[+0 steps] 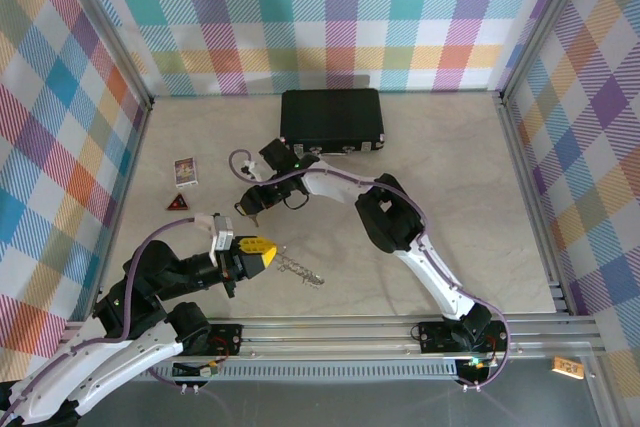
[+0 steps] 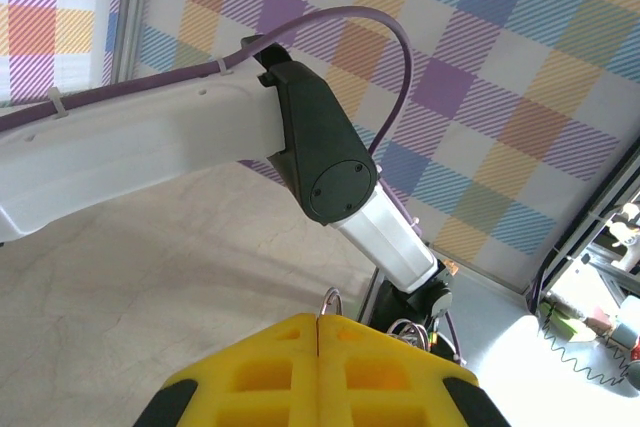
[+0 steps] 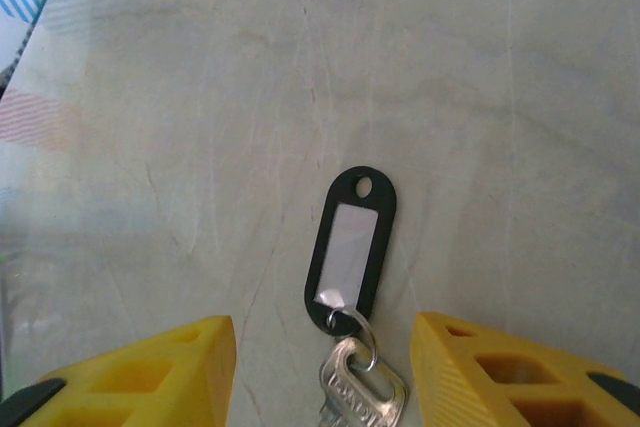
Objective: Put the keys on the keyring
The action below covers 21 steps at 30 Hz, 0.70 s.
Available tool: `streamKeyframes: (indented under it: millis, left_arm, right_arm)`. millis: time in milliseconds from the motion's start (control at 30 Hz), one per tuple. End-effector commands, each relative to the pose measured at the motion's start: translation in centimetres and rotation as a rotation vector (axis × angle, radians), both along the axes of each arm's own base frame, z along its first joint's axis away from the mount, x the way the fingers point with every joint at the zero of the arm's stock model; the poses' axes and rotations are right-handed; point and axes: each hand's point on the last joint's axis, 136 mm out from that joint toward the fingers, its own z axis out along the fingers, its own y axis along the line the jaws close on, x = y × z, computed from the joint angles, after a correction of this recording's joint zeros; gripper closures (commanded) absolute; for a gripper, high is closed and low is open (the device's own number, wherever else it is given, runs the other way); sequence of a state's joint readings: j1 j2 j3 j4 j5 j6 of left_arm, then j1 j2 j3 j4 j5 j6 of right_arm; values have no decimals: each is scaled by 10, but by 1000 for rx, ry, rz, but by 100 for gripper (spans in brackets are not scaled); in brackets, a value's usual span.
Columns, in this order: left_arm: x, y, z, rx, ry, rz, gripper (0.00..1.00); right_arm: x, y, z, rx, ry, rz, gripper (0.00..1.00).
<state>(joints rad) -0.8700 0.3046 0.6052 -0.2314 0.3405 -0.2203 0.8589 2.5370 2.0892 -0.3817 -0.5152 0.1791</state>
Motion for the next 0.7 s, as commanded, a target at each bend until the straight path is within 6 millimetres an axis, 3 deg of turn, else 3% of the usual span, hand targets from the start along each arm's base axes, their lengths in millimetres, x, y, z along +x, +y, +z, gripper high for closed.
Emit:
streamKeyframes:
  millis: [0, 333, 667]
  left_arm:
    - [-5, 2, 17, -68, -43, -16, 100]
    - [-5, 3, 16, -71, -42, -14, 100]
    - [-4, 4, 14, -74, -38, -7, 100]
  right_arm:
    - [2, 10, -4, 11, -26, -6, 51]
    - [-16, 9, -16, -25, -19, 53, 58]
    - [-24, 5, -15, -30, -16, 67, 68]
